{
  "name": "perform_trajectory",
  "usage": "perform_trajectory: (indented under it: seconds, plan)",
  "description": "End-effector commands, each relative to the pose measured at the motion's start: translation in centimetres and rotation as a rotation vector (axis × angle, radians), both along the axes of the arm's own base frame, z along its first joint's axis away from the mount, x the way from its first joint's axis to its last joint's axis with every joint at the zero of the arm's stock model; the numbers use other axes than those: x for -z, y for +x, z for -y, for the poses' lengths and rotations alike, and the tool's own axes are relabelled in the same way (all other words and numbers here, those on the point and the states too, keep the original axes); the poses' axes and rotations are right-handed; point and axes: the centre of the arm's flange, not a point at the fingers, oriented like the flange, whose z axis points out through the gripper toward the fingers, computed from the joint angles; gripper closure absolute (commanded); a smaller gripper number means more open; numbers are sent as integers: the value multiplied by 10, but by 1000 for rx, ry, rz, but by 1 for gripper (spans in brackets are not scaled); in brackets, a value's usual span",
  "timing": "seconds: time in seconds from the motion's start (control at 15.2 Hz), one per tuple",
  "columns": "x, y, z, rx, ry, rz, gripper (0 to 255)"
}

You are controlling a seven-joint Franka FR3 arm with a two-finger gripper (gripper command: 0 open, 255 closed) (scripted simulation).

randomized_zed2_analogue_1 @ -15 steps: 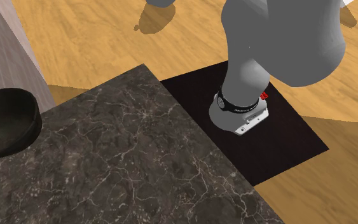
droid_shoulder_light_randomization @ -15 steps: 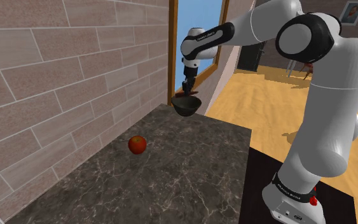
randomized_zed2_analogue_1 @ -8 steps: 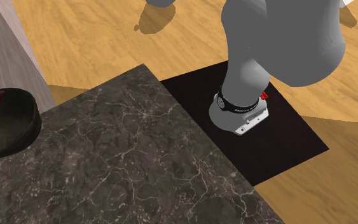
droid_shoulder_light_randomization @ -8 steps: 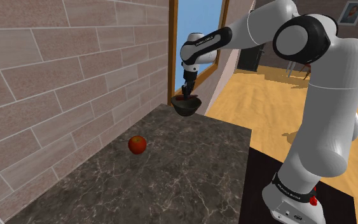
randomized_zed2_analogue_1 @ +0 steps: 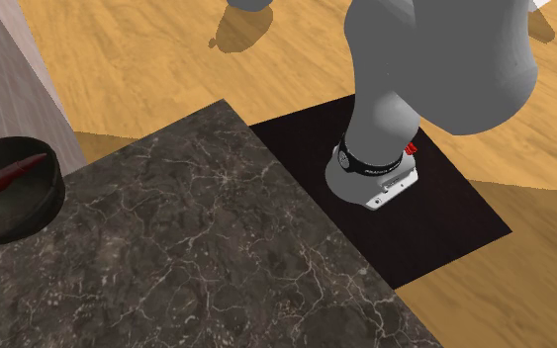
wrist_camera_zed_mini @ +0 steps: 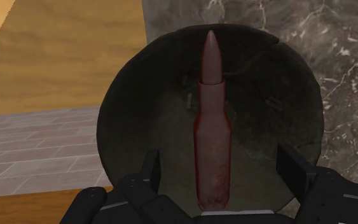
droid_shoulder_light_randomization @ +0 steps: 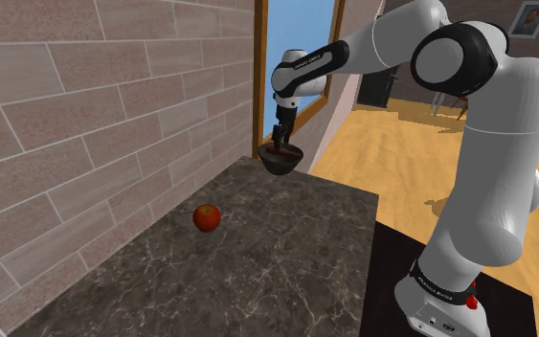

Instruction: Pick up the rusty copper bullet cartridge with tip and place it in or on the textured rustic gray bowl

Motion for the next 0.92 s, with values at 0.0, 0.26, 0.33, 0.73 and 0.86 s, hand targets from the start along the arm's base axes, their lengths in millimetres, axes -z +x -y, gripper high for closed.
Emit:
perform_trajectory:
  seconds: [0.0, 0.26, 0.33, 0.73, 0.86]
  plan:
    - [0, 0, 0, 0, 0, 0, 0]
    - [-40, -1, 3, 0, 0, 0, 0]
    - [-50, -1, 3, 0, 0, 0, 0]
    - [-50, -1, 3, 0, 0, 0, 0]
    - [-50, -1, 3, 0, 0, 0, 0]
